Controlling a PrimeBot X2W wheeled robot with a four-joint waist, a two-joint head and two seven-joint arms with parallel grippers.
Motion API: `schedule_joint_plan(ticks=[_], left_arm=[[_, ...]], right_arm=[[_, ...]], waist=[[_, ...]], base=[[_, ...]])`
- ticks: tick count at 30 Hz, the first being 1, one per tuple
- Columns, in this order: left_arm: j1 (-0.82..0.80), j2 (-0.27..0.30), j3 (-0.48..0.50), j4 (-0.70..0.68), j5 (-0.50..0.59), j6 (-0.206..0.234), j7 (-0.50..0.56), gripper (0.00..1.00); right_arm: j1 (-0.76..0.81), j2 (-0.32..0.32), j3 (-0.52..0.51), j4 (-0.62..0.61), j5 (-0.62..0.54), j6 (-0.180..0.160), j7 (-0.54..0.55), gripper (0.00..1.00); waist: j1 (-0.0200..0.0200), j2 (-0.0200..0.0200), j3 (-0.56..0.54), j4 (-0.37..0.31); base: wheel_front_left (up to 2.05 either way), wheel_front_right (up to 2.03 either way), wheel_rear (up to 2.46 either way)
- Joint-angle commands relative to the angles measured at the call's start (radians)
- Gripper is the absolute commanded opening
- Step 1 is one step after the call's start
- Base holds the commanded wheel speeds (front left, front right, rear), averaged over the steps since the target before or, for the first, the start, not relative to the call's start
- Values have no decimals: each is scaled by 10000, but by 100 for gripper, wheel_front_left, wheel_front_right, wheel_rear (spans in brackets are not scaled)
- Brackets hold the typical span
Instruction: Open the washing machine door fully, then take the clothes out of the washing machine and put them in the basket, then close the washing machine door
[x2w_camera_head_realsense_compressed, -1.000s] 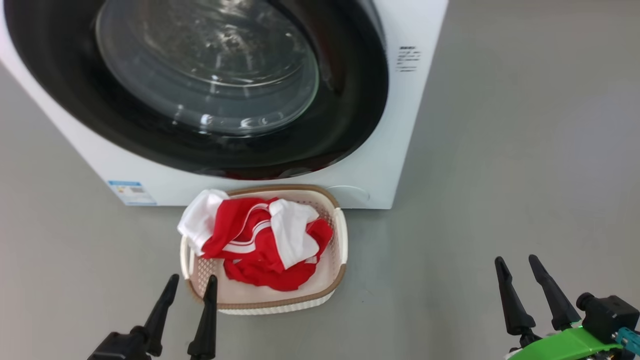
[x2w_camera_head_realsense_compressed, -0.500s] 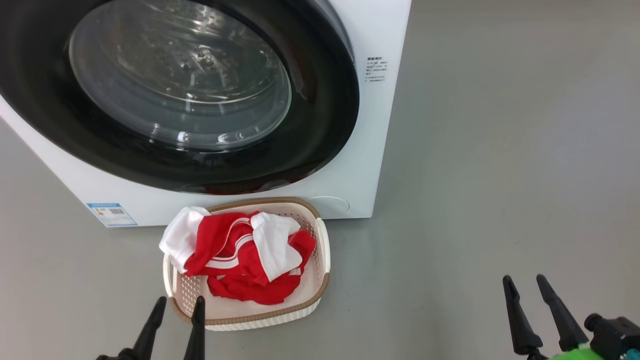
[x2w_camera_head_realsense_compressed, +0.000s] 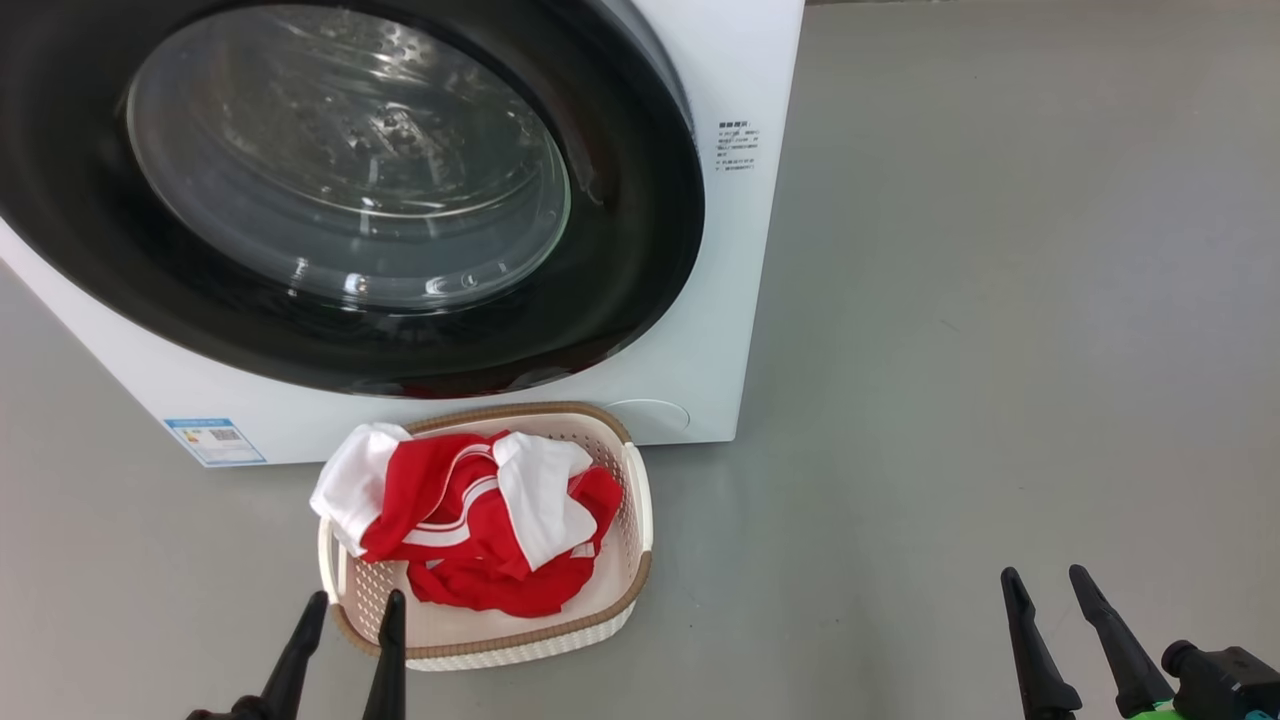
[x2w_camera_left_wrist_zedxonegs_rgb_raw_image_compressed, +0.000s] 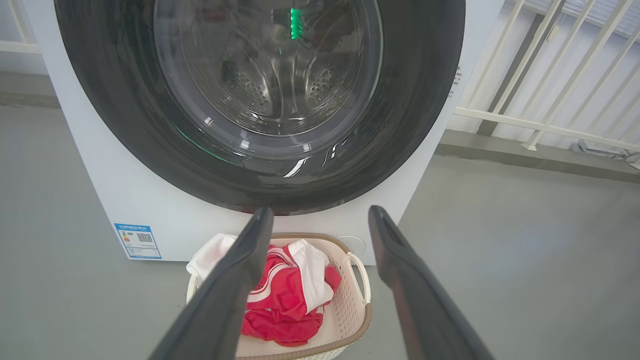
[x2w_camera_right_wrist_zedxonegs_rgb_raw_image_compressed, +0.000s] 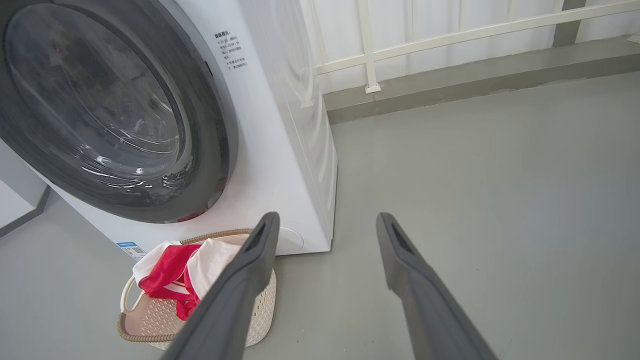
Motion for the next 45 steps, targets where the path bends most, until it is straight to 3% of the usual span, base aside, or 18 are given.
schedule_joint_plan(ticks=[1, 9, 10, 17, 21, 26, 45], left_arm=[[-35, 85, 335, -289, -4, -55, -80, 100], [-21, 85, 281, -173, -136, -55, -80, 100], [4, 0, -16, 50, -99, 0, 0, 0], [-7, -54, -67, 560, -384, 12, 119, 0], [-46, -19, -62, 555, -846, 13, 208, 0], [-126, 20, -58, 585, -1419, 13, 318, 0], [-417, 143, -4, 666, -3558, -4, 757, 0]], right_arm=[[-129, -97, 183, -248, -44, -11, -34, 100], [-125, -99, 203, -266, -61, -11, -34, 100], [-1, 12, 3, -9, 2, 0, 3, 0], [-26, 173, 34, 502, 253, 0, 66, 0], [-87, 160, 24, 487, 651, -1, 168, 0], [-195, 145, 13, 499, 1146, -1, 296, 0], [-583, 114, -60, 483, 2997, -3, 798, 0]], waist=[[0, -1, -1, 8], [0, -1, -32, 44], [0, -1, -30, 42], [2, -1, -37, 44], [23, -1, -95, 50], [2, -1, -111, 56], [0, -1, -232, 77]], base=[[0, 0, 0], [0, 0, 0], [0, 0, 0], [0, 0, 0], [0, 0, 0], [0, 0, 0], [0, 0, 0]])
